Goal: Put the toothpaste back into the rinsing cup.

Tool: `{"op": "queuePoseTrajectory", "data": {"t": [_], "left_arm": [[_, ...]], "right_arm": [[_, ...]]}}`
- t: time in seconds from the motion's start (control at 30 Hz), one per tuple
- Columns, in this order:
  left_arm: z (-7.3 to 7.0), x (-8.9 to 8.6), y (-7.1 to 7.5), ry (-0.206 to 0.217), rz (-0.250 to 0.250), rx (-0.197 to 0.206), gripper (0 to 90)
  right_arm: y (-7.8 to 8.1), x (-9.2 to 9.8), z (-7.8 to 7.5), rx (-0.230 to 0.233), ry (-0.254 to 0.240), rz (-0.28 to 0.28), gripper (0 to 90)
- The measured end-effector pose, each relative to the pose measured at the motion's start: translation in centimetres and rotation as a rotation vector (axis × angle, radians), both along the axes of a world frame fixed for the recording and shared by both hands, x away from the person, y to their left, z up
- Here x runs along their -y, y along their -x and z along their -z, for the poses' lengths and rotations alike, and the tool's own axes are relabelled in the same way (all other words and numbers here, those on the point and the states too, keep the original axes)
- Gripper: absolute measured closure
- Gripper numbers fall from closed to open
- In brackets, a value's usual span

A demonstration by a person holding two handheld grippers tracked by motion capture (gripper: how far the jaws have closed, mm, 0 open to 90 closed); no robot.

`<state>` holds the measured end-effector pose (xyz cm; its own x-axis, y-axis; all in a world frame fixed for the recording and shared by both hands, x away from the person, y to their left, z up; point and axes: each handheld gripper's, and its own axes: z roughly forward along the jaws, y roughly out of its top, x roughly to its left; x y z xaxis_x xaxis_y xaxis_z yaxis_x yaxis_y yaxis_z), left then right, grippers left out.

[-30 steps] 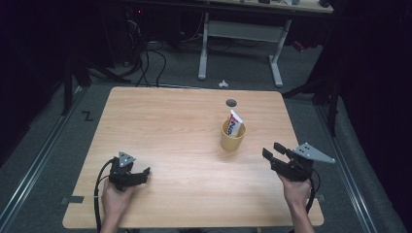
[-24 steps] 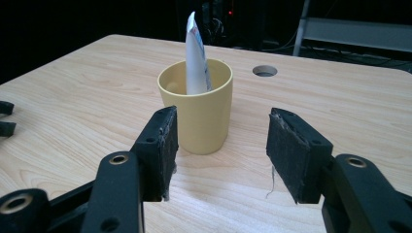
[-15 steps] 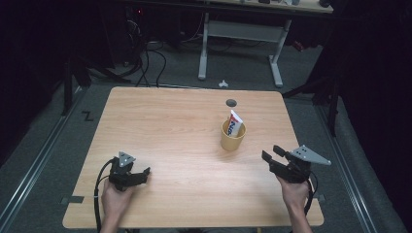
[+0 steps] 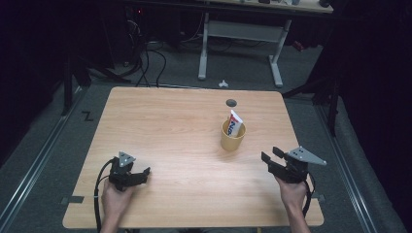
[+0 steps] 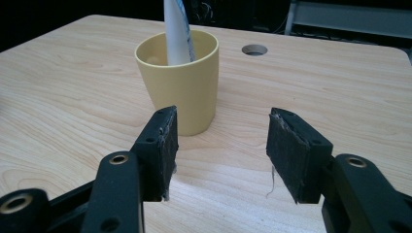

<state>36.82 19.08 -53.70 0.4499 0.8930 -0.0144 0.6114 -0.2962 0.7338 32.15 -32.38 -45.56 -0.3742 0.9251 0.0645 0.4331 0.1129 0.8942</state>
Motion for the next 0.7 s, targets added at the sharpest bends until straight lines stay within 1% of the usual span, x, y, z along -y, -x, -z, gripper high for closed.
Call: {"op": "queuePoseTrajectory", "data": {"t": [0.27, 0.7], "left_arm": [[0.0, 0.0, 0.0, 0.001, 0.000, 0.001, 19.6], [0.0, 0.0, 0.0, 0.000, 0.000, 0.000, 19.6]], "right_arm": [[-0.3, 0.0, 0.8, -0.012, 0.021, 0.011, 45.2], [-0.9, 0.1, 1.7, -0.036, 0.020, 0.030, 45.1]]}}
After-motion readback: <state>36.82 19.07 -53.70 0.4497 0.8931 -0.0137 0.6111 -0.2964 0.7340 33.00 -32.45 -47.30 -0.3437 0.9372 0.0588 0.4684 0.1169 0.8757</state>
